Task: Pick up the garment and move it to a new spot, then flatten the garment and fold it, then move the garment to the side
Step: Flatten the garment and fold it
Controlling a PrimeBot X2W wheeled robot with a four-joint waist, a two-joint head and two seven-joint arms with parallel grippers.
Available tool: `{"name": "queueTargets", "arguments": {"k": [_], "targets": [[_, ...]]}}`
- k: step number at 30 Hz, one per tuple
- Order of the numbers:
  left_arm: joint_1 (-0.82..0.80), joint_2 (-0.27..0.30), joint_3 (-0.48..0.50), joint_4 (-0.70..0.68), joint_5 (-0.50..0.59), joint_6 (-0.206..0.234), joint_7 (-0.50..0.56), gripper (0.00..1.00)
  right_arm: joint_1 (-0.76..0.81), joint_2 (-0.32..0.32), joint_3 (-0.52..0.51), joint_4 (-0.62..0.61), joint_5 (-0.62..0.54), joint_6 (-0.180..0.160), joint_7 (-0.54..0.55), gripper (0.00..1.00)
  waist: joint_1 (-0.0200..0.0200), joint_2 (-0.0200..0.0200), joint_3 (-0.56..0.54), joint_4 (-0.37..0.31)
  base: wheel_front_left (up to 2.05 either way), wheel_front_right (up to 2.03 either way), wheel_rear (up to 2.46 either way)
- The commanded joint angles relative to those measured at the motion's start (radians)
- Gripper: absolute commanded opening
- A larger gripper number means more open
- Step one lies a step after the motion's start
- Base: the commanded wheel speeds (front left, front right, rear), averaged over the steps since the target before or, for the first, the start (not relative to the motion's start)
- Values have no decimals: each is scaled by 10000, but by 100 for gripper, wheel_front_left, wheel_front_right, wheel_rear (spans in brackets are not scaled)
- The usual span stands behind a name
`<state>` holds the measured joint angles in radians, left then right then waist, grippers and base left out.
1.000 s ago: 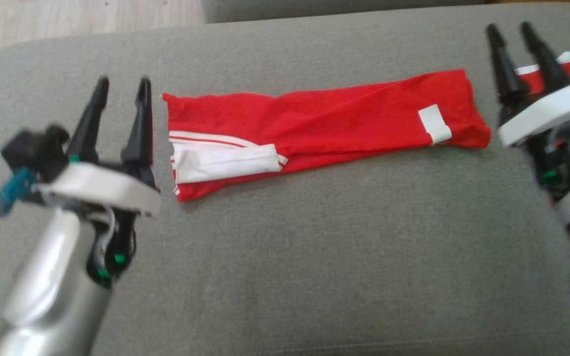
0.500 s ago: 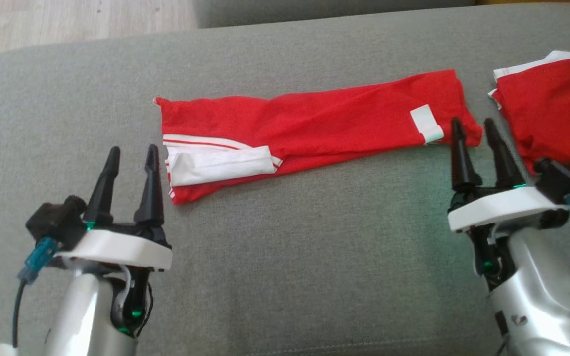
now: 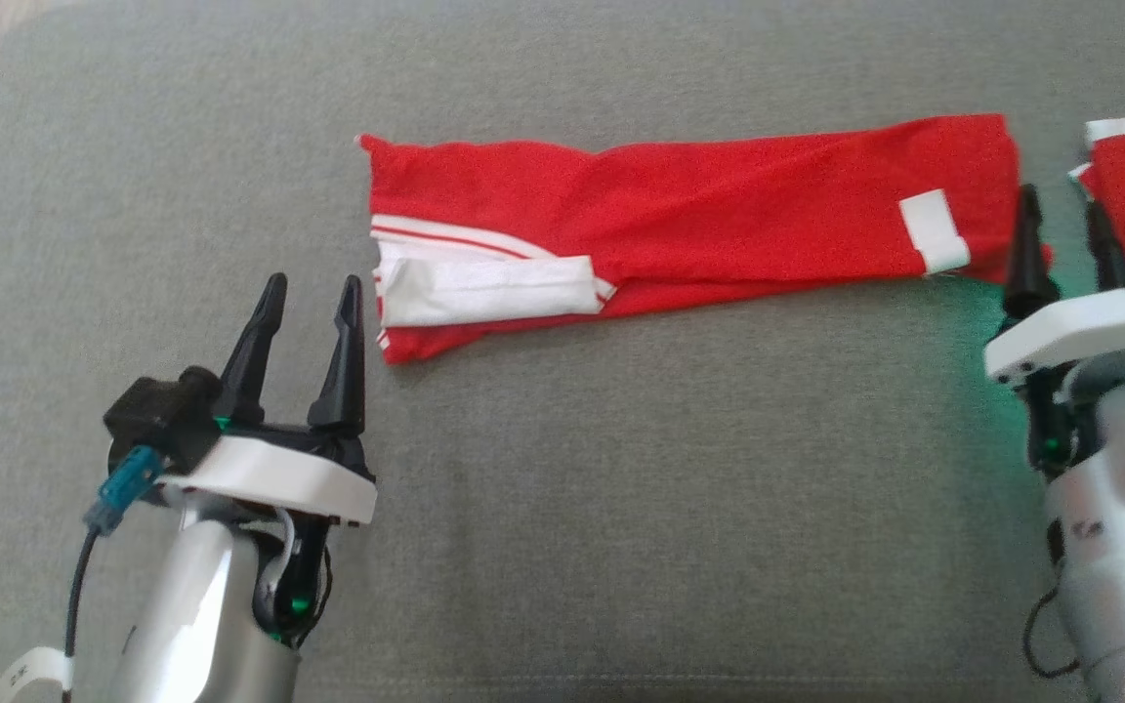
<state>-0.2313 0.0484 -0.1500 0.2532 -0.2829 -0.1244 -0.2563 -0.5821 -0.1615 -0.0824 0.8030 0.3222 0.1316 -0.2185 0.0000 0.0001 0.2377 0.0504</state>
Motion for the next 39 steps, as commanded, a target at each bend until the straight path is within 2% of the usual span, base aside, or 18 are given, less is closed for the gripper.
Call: {"name": "queueTargets", "arguments": {"k": [1, 10, 19, 20, 21, 26, 36, 39], "targets": [[-379, 53, 223, -271, 70, -53, -55, 100, -508, -113, -136, 192, -255, -9, 136, 100, 0, -1, 236, 243, 0, 0, 0], [-573, 28, -16, -289, -3, -61, -55, 100, -1669, -183, -1216, 2585, -1392, -9, 678, 100, 0, -1, 650, 559, 0, 0, 0], [-640, 21, -79, -254, -29, -62, -55, 100, -2224, 159, -1752, 3934, -1921, -9, 637, 100, 0, -1, 811, 451, 0, 0, 0], [-642, 21, -75, -248, -34, -62, -55, 100, -2263, 232, -1740, 4021, -1892, -9, 657, 85, 0, -1, 805, 423, 0, 0, 0], [-644, 20, -72, -240, -36, -62, -55, 100, -2293, 291, -1715, 4079, -1853, -9, 648, 1, 0, -1, 796, 398, 0, 0, 0], [-649, 20, -25, -188, -12, -62, -55, 100, -2264, 342, -1583, 4132, -1498, -9, 366, 0, 0, -1, 671, 259, 0, 0, 0], [-407, 19, 73, -157, -78, -63, -55, 100, -1650, -630, -1716, 3572, -783, -9, -219, 0, 0, -1, 159, -31, 0, 0, 0], [-310, 19, 50, -146, -126, -63, -55, 100, -1463, -716, -1667, 3340, -663, -9, -281, 0, 0, -1, -49, -118, 0, 0, 0]]}}
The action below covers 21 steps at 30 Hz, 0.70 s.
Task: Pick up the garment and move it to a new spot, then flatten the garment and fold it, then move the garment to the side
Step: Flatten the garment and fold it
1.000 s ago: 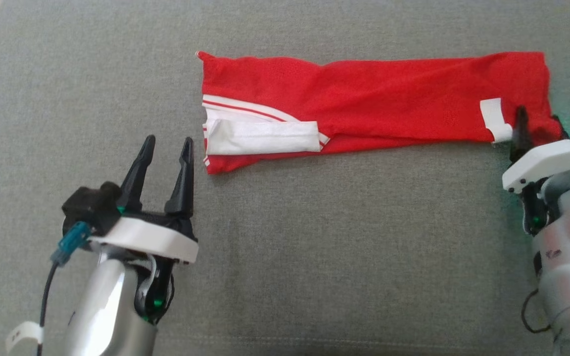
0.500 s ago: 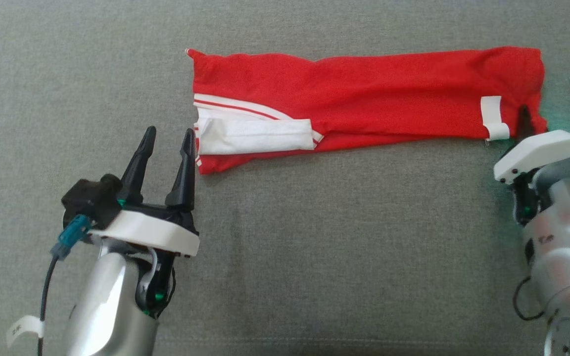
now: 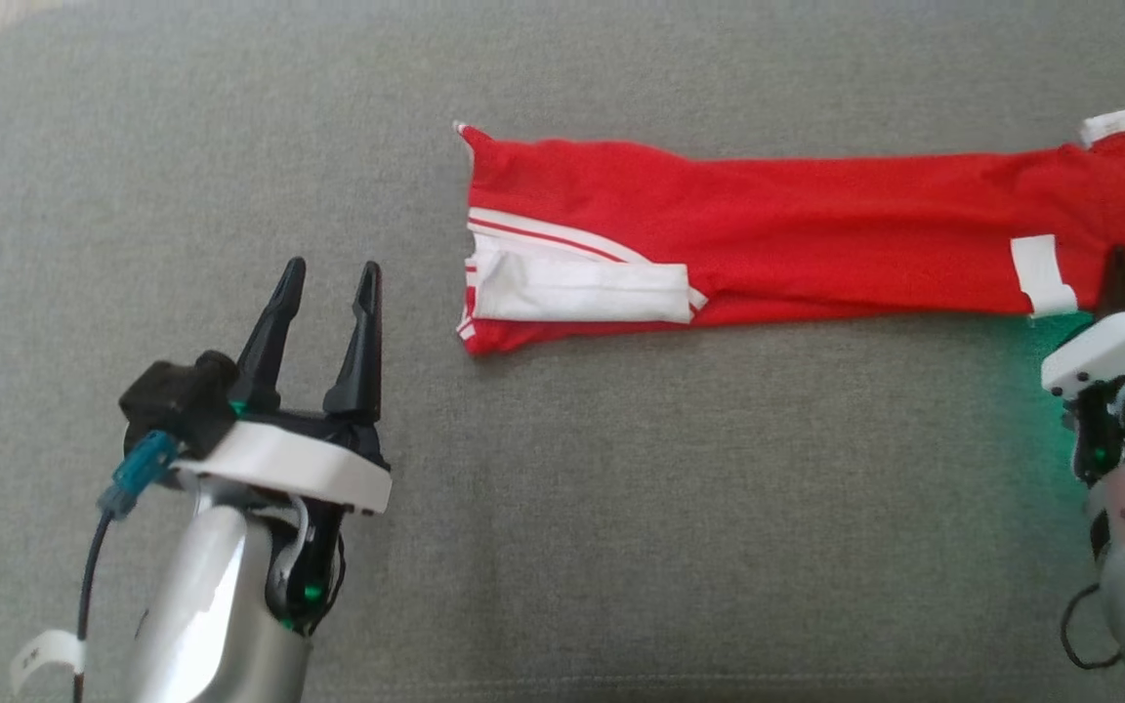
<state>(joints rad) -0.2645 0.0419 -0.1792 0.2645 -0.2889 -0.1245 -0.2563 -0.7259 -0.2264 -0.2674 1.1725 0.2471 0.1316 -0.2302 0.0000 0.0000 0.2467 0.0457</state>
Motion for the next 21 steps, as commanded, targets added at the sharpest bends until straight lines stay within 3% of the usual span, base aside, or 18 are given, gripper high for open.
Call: {"name": "queueTargets", "arguments": {"k": [1, 11, 21], "targets": [[53, 84, 337, -253, -83, -61, -55, 100, 23, -38, 227, -452, 142, -9, -178, 0, 0, 0, -204, -94, 0, 0, 0], [336, 84, 156, -182, -224, -61, -55, 100, 360, 846, 1287, -1738, 518, -9, -154, 0, 0, 0, -979, 5, 0, 0, 0], [767, 84, 3, -158, -348, -61, -55, 100, 980, 1737, 3248, -3492, 1280, -9, 656, 0, 0, 0, -1520, 547, 0, 0, 0]]}}
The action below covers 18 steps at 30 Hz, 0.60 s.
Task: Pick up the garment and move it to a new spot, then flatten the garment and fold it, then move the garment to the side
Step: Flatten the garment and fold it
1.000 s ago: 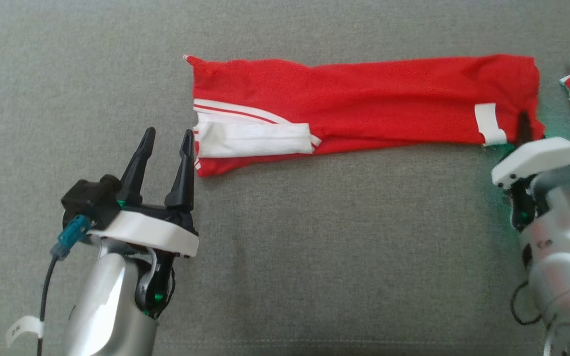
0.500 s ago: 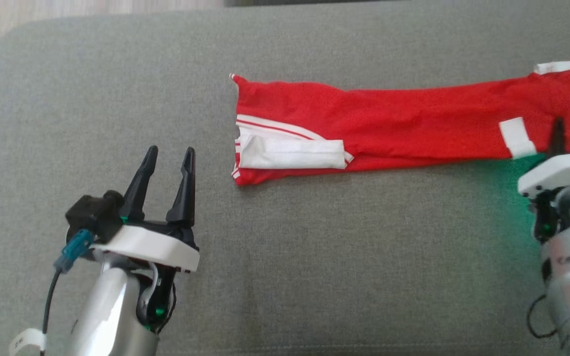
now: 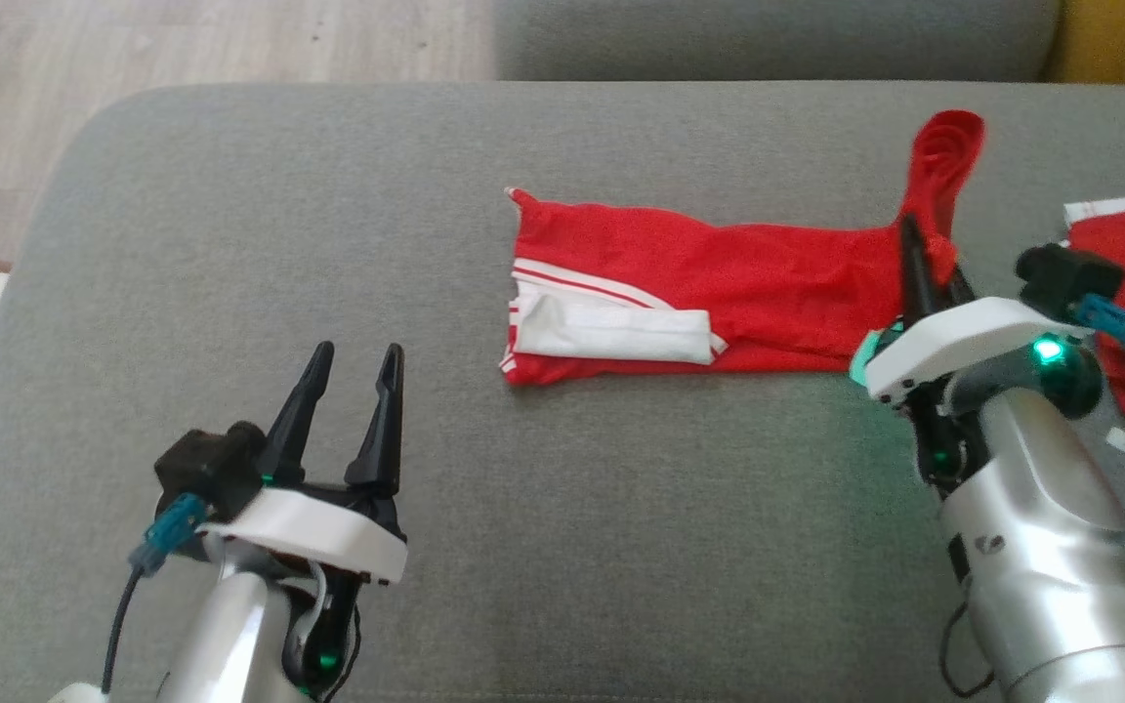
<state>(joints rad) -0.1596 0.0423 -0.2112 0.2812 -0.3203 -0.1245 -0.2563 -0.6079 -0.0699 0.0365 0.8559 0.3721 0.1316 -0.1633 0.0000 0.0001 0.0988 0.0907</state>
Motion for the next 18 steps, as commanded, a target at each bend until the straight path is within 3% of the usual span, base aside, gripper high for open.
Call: {"name": "queueTargets", "arguments": {"k": [1, 9, 18], "targets": [[-277, 80, 290, -328, -47, -61, -55, 100, -147, 183, 461, -488, 203, -9, 74, 0, 0, -1, -56, 181, 0, 0, 0], [-300, 80, 13, -373, -213, -61, -55, 100, -113, 194, 2562, -1191, 2100, -9, 319, 0, 0, -1, 81, 910, 0, 0, 0], [-458, 80, -376, -348, -466, -61, -55, 100, -684, 195, 4256, -566, 3512, -9, 129, 0, 0, -1, 520, 1891, 0, 0, 0]]}}
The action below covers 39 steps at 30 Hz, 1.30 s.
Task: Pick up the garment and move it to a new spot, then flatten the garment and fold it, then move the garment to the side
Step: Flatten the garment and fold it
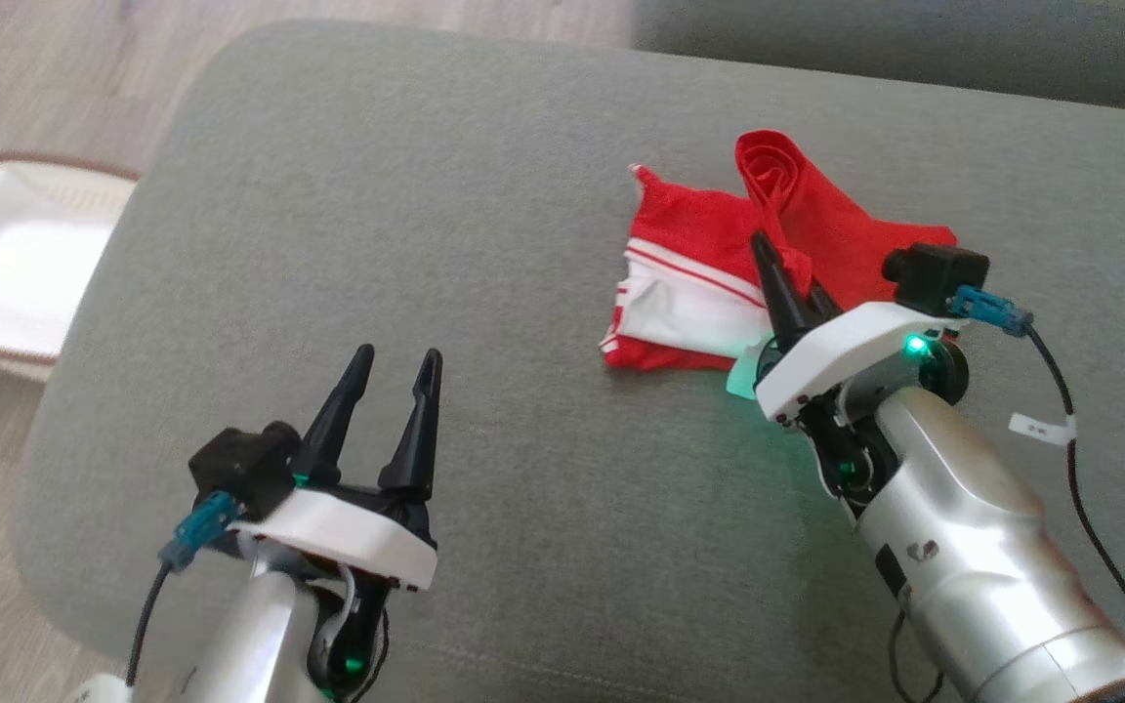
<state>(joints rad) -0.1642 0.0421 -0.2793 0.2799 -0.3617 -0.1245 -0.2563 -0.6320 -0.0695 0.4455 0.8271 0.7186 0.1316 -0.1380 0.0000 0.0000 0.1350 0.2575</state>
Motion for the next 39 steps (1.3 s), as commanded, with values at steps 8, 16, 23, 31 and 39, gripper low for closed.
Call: {"name": "queueTargets", "arguments": {"k": [8, 16, 23, 31, 39], "targets": [[-586, 82, 79, -298, -220, -61, -55, 100, -1085, 192, 1098, 812, 1085, -9, -585, 0, 0, 0, 551, 1047, 0, 0, 0], [-557, 81, 136, -251, -288, -61, -55, 100, -1030, 192, 2710, 1026, 2395, -9, -426, 100, 0, 0, 669, 1331, 0, 0, 0], [-581, 81, 398, -267, -173, -54, -55, 100, -1274, 192, 4078, 249, 3410, -9, -746, 100, 0, 0, 461, 632, 0, 0, 0], [-632, 81, 908, -650, 114, -56, -55, 100, -1993, 185, 4173, 1036, 2463, -9, -1182, 100, 0, 0, 174, -911, 0, 0, 0], [-709, 81, 1393, -1231, 392, -55, -55, 100, -1565, -1021, 1958, -277, -606, -9, -1234, 100, 0, 0, 18, -2184, 0, 0, 0]]}}
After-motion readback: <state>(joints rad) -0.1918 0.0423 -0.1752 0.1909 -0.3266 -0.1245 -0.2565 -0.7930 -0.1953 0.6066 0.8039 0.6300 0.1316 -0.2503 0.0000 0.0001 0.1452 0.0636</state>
